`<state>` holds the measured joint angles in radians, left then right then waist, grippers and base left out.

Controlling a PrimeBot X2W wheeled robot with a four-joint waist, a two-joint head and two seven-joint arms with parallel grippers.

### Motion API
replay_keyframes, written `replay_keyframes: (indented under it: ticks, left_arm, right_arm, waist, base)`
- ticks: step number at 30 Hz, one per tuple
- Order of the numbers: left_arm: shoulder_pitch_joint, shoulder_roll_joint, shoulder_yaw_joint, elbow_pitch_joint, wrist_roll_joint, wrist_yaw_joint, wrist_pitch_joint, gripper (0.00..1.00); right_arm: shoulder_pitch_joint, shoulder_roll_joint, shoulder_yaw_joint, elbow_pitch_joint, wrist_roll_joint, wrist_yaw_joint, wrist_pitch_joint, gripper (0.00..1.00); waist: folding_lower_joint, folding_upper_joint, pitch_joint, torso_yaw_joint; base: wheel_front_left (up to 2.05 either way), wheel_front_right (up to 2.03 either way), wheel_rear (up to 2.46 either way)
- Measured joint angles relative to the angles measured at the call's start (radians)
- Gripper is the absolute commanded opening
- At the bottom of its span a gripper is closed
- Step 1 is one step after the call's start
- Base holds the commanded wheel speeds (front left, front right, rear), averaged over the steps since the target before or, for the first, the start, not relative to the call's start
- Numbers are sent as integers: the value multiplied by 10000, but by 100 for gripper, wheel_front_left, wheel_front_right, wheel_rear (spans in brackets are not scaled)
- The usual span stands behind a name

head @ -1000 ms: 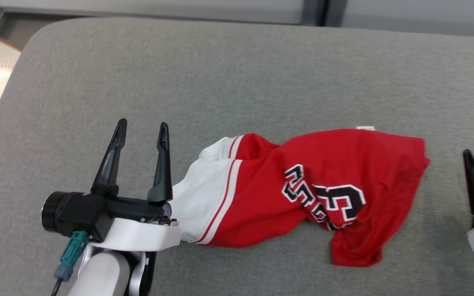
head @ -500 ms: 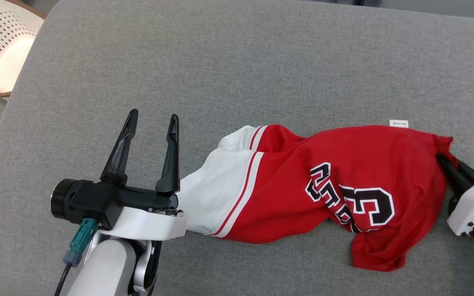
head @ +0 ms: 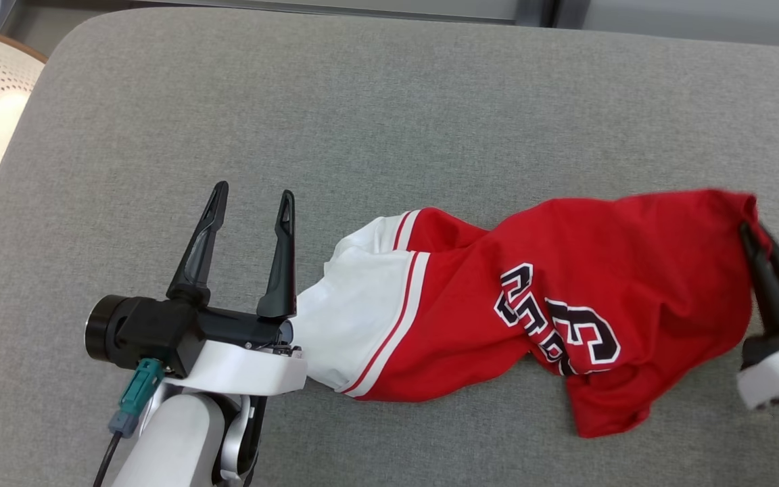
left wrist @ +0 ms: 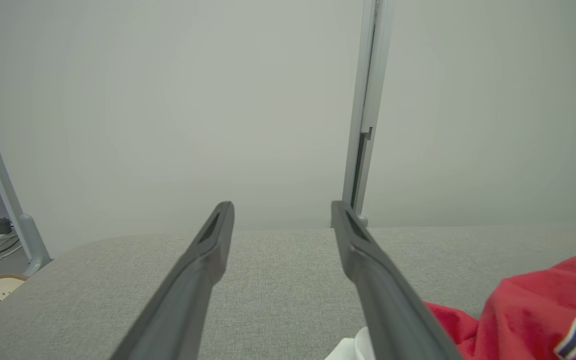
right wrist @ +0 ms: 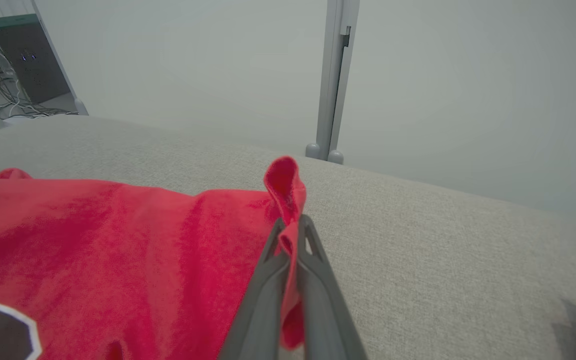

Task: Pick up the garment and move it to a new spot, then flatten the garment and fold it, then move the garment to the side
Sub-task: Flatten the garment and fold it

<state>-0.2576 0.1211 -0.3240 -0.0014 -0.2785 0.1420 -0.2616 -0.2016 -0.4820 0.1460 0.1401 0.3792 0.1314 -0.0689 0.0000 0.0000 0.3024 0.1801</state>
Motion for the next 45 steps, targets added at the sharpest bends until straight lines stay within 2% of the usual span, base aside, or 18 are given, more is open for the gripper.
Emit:
replay_keyframes:
  ticks: [9, 14, 20, 21, 22, 23, 27, 33, 45]
  left_arm:
    - [110, 6, 42, 123, 15, -63, -6, 100]
    - [286, 19, 77, 213, 6, -84, -21, 100]
    - [584, 127, 215, 330, -52, -25, -25, 100]
    - [651, 144, 226, 345, -61, 0, -25, 100]
    - [714, 153, 234, 353, -81, 2, -25, 100]
    - [763, 163, 261, 353, -105, 13, -25, 100]
    - [1141, 249, 360, 370, -157, 104, -25, 100]
    - [1671, 476, 520, 268, -217, 265, 33, 100]
    - [2639, 811, 560, 12, -270, 474, 251, 100]
  right_arm:
    - [2263, 953, 203, -610, -508, 4, -178, 0]
    - [2941, 1292, 232, 50, -872, 4, -167, 0]
    - [2942, 1555, 320, 978, -1120, 4, -387, 0]
    - [2938, 1651, 320, 1089, -1047, 4, -533, 22]
    - [2938, 1733, 307, 1204, -978, 4, -552, 51]
    - [2928, 1820, 267, 1287, -895, 4, -604, 100]
    - [2938, 2138, -188, 1120, -658, 4, -1016, 100]
    - [3020, 2328, -750, -203, -522, 4, -1239, 100]
    - [3385, 2263, -1269, -2383, -717, 2, -303, 100]
  waist:
    - [0, 0, -189, -307]
    - [0, 0, -348, -392]
    - [0, 0, -557, -539]
    - [0, 0, -622, -554]
    - [0, 1, -684, -574]
    - [0, 0, -735, -600]
    - [0, 0, -1016, -755]
    - [0, 0, -1449, -1120]
    - [0, 0, -2292, -1683]
  base:
    - [0, 0, 0]
    - [0, 0, 0]
    - [0, 0, 0]
    - [0, 0, 0]
    - [0, 0, 0]
    - [0, 0, 0]
    - [0, 0, 0]
    - [0, 0, 0]
    - [0, 0, 0]
